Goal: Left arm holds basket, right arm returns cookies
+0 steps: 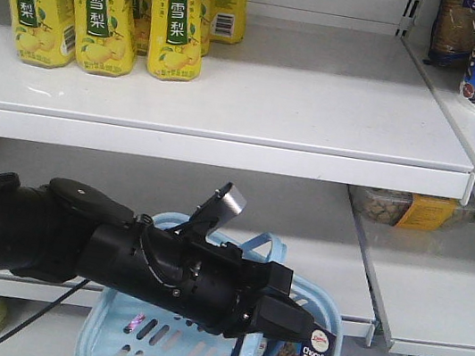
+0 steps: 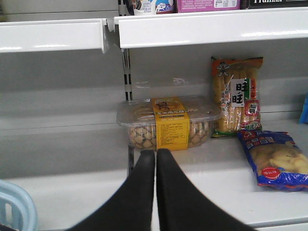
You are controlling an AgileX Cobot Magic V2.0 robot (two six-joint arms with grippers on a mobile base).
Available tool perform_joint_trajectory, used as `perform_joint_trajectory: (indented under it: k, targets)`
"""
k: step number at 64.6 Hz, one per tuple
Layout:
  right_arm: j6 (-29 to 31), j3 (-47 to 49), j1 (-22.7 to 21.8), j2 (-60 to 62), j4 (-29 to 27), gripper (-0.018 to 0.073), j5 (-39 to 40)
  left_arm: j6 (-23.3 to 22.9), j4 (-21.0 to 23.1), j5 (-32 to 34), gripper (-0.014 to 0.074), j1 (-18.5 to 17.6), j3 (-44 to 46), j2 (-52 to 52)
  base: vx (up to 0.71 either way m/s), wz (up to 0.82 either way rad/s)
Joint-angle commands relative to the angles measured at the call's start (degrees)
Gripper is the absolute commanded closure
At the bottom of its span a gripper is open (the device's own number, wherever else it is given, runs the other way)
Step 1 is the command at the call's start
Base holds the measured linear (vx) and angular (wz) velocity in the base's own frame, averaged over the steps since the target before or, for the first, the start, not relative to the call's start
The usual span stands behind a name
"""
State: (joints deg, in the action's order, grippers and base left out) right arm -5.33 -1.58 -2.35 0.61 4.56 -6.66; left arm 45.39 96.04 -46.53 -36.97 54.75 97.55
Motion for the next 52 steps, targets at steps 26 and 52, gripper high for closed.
perform_joint_trajectory:
  k: [26, 52]
  targets:
    - [-0.1, -0.21, -0.32, 0.67, 0.17, 0.0567, 4.17, 0.31, 5.69, -3.18, 0.0603, -0.03, 1.43, -3.07, 0.03, 0.0]
    - [-0.1, -0.21, -0.32, 0.67, 0.17, 0.0567, 4.17, 0.31, 5.69, -3.18, 0.0603, -0.03, 1.43, -3.07, 0.01, 0.02]
